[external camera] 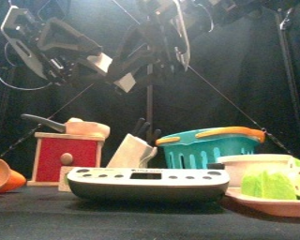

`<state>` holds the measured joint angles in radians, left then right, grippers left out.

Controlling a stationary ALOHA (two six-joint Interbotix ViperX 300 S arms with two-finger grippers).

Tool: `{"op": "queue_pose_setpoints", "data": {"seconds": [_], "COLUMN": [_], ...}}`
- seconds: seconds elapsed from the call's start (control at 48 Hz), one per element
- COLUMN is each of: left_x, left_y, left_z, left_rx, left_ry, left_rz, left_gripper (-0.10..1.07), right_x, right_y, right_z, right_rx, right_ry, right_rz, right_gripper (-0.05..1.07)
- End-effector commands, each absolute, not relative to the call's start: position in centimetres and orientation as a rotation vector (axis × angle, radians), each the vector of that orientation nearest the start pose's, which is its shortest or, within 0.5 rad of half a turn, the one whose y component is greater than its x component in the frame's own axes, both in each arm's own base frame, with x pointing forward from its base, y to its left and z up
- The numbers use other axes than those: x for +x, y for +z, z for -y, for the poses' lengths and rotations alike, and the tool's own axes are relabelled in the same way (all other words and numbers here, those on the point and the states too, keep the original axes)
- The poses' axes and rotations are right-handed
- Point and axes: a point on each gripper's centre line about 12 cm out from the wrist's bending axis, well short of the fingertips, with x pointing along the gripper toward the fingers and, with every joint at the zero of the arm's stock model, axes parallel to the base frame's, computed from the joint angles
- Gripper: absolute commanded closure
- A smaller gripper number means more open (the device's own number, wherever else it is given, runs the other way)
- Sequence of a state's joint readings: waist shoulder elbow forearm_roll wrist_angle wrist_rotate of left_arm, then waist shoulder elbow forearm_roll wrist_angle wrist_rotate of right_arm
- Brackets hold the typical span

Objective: Place rice on stove

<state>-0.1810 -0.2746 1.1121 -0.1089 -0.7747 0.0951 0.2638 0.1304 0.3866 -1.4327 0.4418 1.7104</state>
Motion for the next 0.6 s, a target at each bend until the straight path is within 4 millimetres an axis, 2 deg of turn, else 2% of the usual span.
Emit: {"op": "queue_pose_setpoints", "data": {"seconds": [0.0, 0.312, 0.583], "left_x": [29.30, 29.22, 28.40], "left_y": [20.67, 20.62, 20.85], "left_z": [4.44, 4.43, 4.26], "left_rx": [0.025, 0.025, 0.023], "left_ry": [-0.105, -0.105, -0.103], "left_rz": [-0.042, -0.043, -0.033], "left_gripper": [0.01, 0.01, 0.01], "right_x": [44.57, 44.58, 44.27], "right_y": [22.32, 22.37, 21.83], "right_z": [-6.84, -6.84, -6.79], "right_rx": [0.097, 0.122, 0.187], "right_ry": [-0.244, -0.252, -0.277], "right_rz": [-0.486, -0.490, -0.519], "right_gripper": [0.42, 0.42, 0.42]}}
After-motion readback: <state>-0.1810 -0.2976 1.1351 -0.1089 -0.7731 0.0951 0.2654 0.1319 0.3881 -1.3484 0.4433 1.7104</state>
